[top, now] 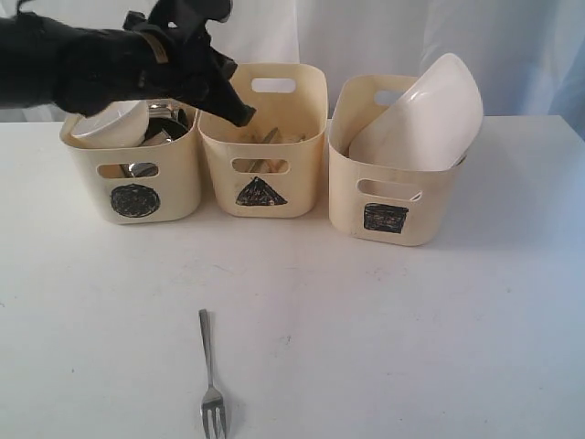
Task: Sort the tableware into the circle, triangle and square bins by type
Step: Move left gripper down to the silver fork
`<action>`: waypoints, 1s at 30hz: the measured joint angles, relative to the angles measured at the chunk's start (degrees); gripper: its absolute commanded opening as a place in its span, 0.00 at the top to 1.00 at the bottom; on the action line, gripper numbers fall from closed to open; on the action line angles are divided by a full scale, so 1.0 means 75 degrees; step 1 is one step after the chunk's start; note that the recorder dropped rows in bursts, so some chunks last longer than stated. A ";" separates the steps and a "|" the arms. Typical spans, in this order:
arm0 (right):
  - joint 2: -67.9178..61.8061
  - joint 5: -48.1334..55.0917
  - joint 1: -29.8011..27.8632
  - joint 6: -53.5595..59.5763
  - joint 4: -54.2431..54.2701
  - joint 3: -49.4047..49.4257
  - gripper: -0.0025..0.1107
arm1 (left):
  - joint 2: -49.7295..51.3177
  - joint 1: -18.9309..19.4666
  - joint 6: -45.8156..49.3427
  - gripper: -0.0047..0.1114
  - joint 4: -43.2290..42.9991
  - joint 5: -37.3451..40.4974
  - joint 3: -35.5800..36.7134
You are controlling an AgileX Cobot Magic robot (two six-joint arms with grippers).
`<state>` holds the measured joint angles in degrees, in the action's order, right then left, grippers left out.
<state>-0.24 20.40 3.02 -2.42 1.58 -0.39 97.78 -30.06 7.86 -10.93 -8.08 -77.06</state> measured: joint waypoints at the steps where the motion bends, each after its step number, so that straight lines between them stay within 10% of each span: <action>1: 0.0000 0.0000 0.0000 0.0000 0.0000 0.0000 0.98 | -0.0136 0.0000 0.0000 0.96 0.0020 0.0402 0.0000; 15: 0.0000 0.0000 0.0000 0.0000 0.0000 0.0000 0.98 | -0.0884 0.0000 0.0972 0.96 0.2215 0.7094 0.0430; 24: 0.0000 0.0000 0.0000 0.0000 0.0000 0.0000 0.98 | -0.0891 0.0000 0.2576 0.94 0.3822 0.8711 0.0430; 30: 0.0000 0.0000 0.0000 0.0000 0.0000 0.0000 0.98 | -0.0862 0.0000 0.1347 0.75 0.4084 0.9504 0.0430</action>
<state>-0.24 20.40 3.02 -2.42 1.58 -0.39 91.32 -30.06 17.96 19.70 63.21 -73.84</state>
